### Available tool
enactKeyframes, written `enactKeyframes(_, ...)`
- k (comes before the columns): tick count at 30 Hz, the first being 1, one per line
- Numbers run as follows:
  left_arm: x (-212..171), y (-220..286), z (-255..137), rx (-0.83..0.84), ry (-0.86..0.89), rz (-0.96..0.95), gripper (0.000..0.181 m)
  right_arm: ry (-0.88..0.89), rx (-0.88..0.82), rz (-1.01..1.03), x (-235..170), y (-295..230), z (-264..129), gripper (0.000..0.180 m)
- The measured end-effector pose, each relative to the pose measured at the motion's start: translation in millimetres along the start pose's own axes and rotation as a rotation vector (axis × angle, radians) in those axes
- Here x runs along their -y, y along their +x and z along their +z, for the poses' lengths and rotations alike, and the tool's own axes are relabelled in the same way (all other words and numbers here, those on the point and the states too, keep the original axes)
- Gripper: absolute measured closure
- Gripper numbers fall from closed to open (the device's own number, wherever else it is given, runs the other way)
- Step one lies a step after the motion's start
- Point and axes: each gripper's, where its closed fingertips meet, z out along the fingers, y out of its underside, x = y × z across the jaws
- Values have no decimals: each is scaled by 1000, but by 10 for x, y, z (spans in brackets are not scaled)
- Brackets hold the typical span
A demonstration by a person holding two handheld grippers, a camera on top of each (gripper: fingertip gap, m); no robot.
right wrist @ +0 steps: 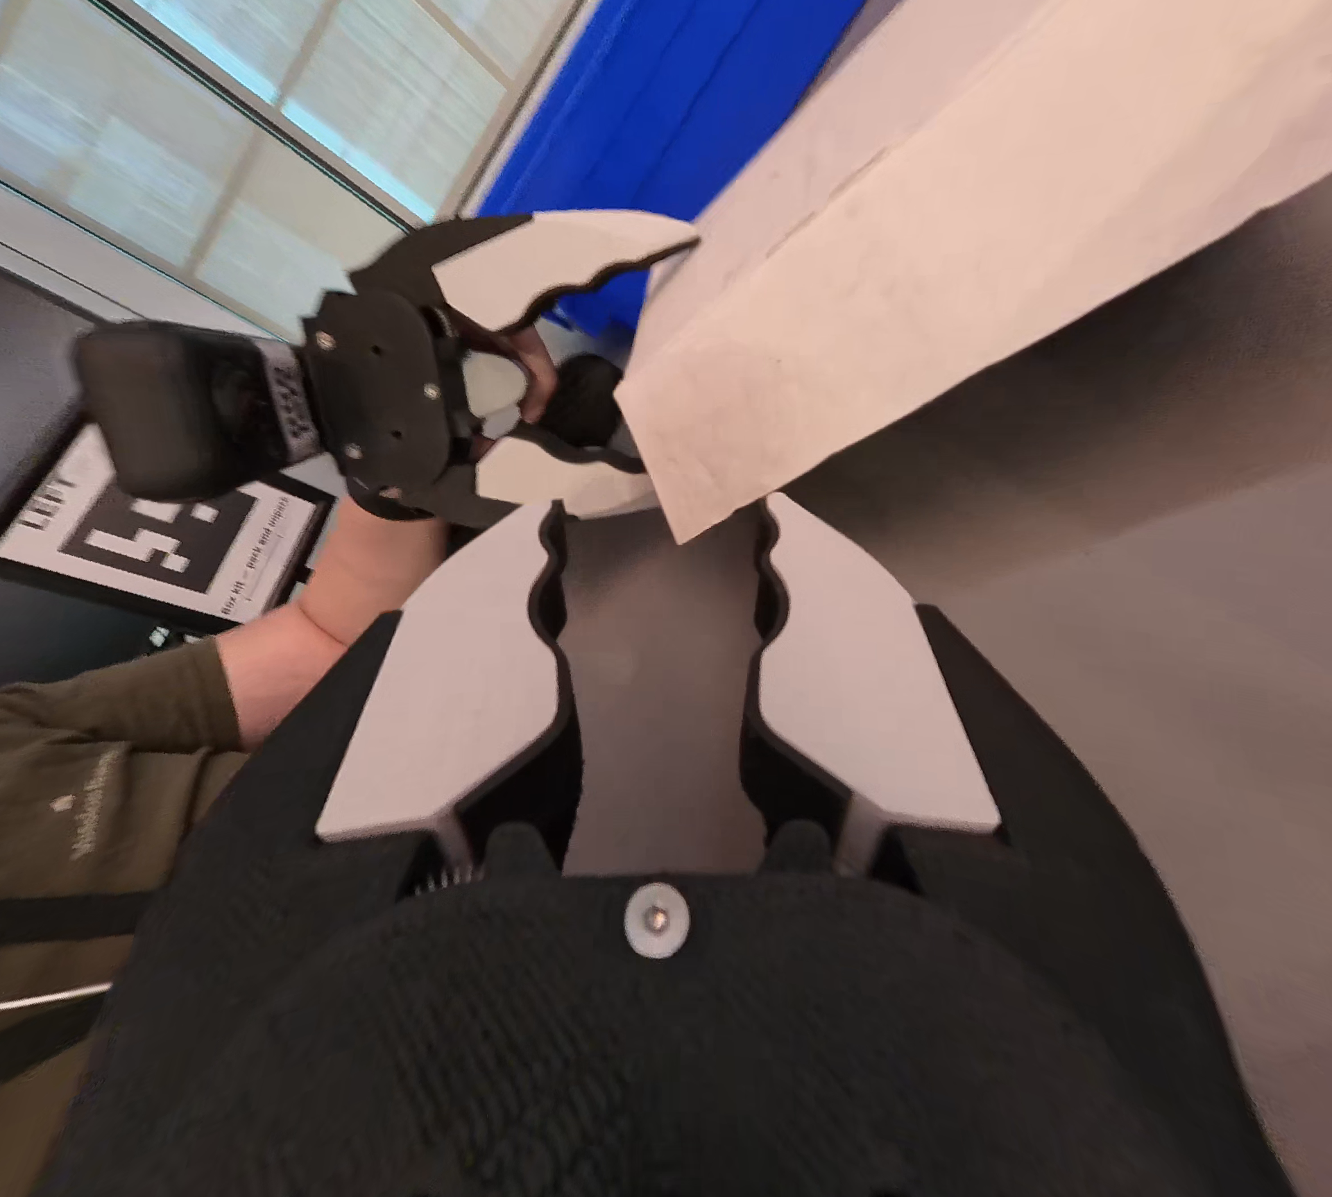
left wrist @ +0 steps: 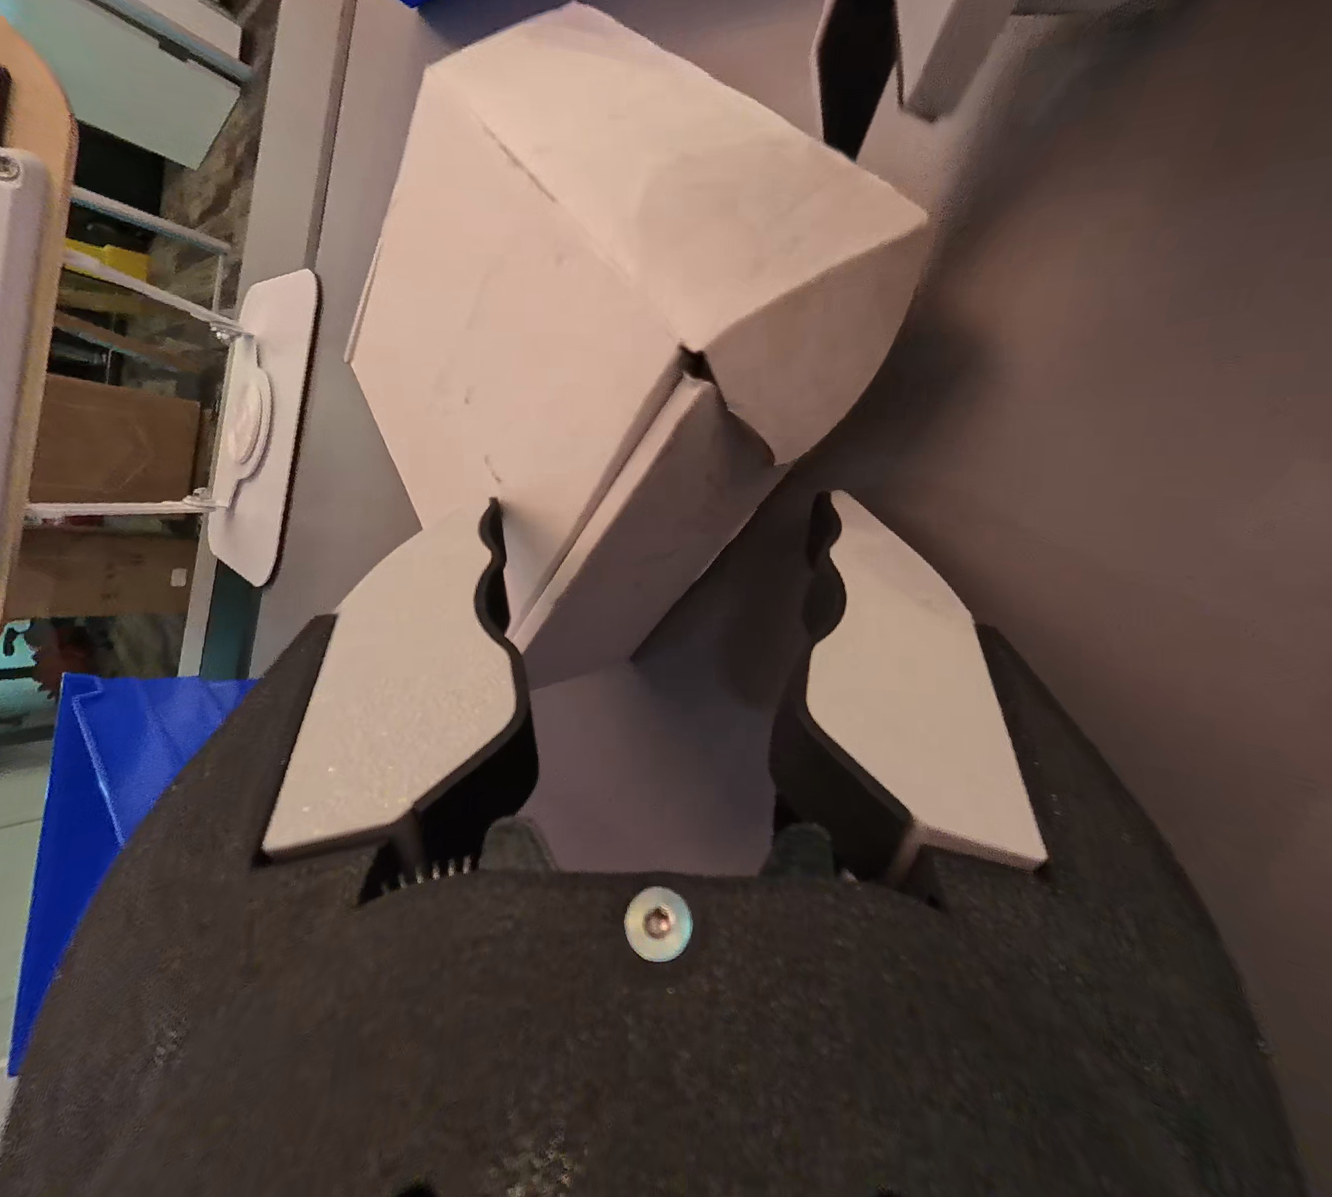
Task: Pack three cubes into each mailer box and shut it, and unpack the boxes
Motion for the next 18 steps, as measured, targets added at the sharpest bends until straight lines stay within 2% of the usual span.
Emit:
enactKeyframes(5, -17, -87, 6, 37, 4, -49, 96, 68, 49, -23, 222, -157, -32, 130)
enactKeyframes(9, -39, -164, 61, 97, 1, -92, 104, 88, 112, -60, 429, -373, -9, 139)
enactKeyframes(14, -77, -181, 154, 156, -30, -34, 107, 9, 19, -124, 461, -265, 66, 138)
enactKeyframes(18, -71, -154, 138, 130, -4, -70, 104, 44, -49, -224, 436, -107, -17, 138)
